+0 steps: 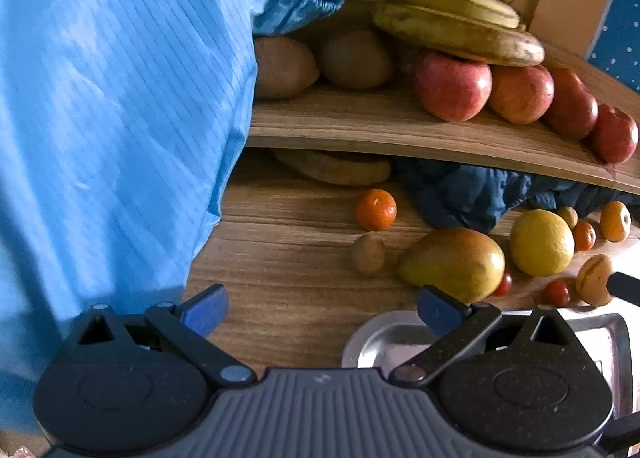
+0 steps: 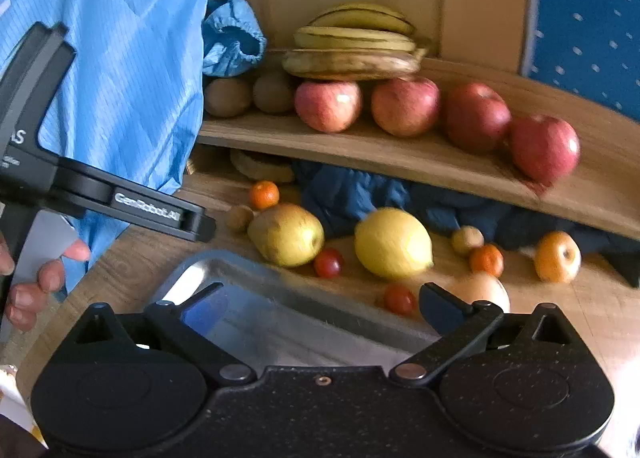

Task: Organize fruits
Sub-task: 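Move left tool to the small brown kiwi while right tool approaches the yellow pear, then close left tool on the brown kiwi while right tool grasps the yellow pear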

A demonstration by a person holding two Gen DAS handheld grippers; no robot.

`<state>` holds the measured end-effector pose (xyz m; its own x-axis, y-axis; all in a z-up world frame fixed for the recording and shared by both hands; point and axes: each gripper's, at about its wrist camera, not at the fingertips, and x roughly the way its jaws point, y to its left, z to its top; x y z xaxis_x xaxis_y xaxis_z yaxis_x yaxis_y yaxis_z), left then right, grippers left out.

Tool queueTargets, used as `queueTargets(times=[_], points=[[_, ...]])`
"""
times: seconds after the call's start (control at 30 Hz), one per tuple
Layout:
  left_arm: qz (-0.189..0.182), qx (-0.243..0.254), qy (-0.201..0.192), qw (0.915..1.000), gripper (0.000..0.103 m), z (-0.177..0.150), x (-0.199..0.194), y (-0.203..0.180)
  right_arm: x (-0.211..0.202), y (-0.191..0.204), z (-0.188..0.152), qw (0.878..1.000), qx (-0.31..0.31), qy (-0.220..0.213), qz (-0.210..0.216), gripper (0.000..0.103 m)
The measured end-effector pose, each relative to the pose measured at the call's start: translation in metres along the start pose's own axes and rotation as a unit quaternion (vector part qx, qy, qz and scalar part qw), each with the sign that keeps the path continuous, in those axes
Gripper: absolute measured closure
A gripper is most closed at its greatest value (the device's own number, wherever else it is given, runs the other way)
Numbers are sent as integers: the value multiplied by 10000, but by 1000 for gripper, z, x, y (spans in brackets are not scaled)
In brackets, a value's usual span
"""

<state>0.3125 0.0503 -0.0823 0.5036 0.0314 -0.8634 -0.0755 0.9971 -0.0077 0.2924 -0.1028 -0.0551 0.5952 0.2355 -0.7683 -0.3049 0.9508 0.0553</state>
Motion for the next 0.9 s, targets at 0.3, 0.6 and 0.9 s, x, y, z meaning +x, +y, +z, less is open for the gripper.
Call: queueTargets(times=[0.3,0.6,0.9], points=[[-232,52,183,9995,7,15,23,7,31,20,25,9979,-645,61,-11,9],[-513,111,264,9983,20,22,36,6,54,29,35,9951,-957,241,-66,17],[-637,80,319,9974,32,22,43,9,67,43,38,9882,-1483,358,-114,21]])
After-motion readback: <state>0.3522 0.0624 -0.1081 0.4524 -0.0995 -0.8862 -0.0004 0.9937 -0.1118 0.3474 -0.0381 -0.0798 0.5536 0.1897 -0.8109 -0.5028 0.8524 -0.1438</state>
